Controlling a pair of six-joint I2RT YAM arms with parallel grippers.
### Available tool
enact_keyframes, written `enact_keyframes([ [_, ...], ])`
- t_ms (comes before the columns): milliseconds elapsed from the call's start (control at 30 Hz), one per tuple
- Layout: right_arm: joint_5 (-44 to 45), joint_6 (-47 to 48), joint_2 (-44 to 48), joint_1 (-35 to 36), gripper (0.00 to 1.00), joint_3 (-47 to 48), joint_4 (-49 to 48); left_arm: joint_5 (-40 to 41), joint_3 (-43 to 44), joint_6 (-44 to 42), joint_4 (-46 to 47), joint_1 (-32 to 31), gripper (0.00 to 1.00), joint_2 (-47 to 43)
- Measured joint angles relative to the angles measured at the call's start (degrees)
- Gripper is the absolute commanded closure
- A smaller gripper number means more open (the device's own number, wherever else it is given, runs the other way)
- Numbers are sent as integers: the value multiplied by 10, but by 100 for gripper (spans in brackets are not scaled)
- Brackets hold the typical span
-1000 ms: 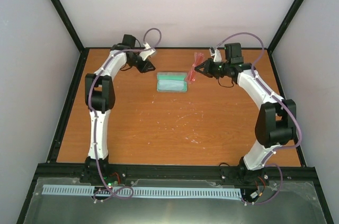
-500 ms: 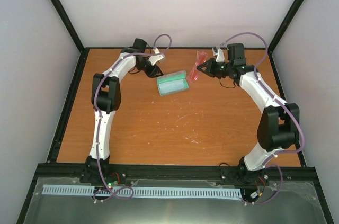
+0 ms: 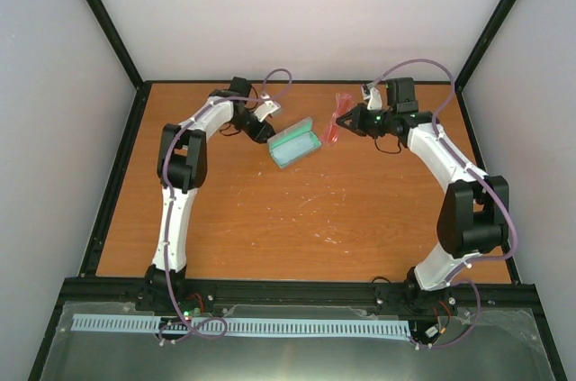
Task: Organize the sunglasses
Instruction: Adjust the sunglasses case at the center of the board, then place the sunglasses in the sunglasses case.
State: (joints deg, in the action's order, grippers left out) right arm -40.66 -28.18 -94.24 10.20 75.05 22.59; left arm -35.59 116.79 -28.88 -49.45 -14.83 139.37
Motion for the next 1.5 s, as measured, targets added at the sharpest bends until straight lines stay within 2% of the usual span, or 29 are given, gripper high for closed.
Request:
enact_keyframes([
  [400,2,19,-88,0,97,19,24,-25,-25,30,3,-7,69,0],
  [967,-78,20,-239,24,97,85,-26,-51,-66,60,28,-21,69,-11],
  [1500,-98,5,-329,60,97,144,-48,-52,-90,65,41,-21,69,-38],
])
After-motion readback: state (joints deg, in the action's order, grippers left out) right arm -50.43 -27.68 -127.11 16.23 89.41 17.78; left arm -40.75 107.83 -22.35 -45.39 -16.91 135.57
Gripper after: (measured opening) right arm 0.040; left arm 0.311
